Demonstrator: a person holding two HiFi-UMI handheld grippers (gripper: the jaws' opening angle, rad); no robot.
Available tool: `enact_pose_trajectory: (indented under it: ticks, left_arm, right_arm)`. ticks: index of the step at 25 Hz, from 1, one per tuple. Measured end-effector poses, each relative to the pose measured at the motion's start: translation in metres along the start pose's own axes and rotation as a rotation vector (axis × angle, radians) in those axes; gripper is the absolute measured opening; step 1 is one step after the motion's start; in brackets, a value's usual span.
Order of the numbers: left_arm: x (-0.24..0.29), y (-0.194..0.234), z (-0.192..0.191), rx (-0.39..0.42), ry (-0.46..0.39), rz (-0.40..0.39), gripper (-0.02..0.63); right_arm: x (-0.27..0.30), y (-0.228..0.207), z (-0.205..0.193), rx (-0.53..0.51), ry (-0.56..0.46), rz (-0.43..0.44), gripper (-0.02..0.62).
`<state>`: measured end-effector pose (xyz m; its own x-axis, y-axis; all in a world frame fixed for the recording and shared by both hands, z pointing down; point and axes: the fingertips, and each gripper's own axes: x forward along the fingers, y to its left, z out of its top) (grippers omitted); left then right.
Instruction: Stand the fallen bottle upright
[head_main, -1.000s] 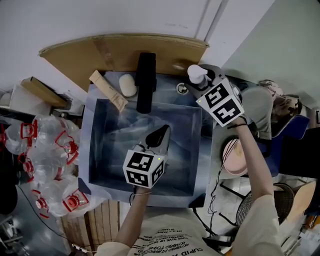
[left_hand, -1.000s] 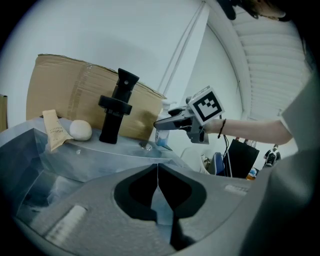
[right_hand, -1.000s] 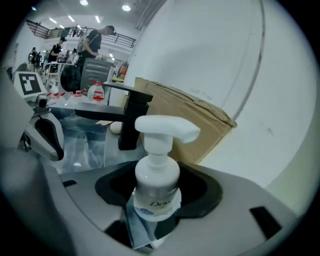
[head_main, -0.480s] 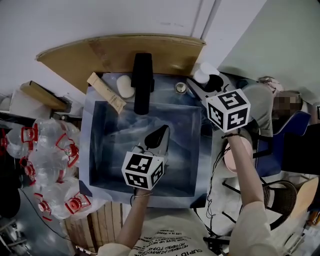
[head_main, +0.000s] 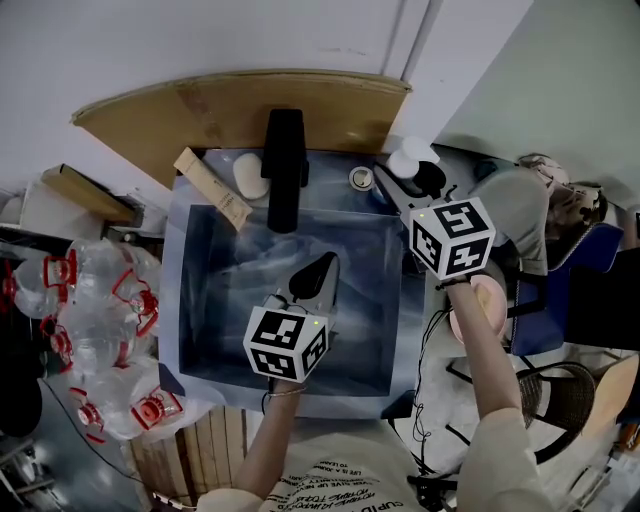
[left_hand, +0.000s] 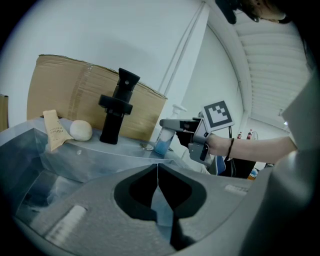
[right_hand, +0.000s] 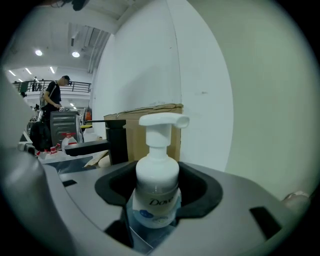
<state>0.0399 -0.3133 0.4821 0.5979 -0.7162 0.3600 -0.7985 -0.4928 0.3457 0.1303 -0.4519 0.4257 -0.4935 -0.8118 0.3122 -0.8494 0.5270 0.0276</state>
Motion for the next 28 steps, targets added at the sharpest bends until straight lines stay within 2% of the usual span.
enact_pose_trajectory:
  ticks: [16, 18, 22, 28]
  left_arm:
    - [-0.001, -0.001, -0.001, -0.005, -0.004, 0.007, 0.026]
    - [-0.002, -0.001, 0.0, -0.005, -0.007, 0.008, 0.026]
    - [-0.003, -0.003, 0.003, -0.004, -0.016, 0.007, 0.026]
    - [-0.007, -0.009, 0.01, 0.003, -0.029, 0.002, 0.026]
  right_arm:
    - [-0.004, 0.003, 0.001, -0.047, -0.144, -0.044, 0.252]
    - [-0.005, 0.004, 0.001, -0.05, -0.152, -0.044, 0.27]
    - [-0.007, 0.001, -0.002, -0.005, -0.155, -0.049, 0.296]
    - [-0.024, -0.005, 0.002, 0.086, -0.2, -0.071, 0.296]
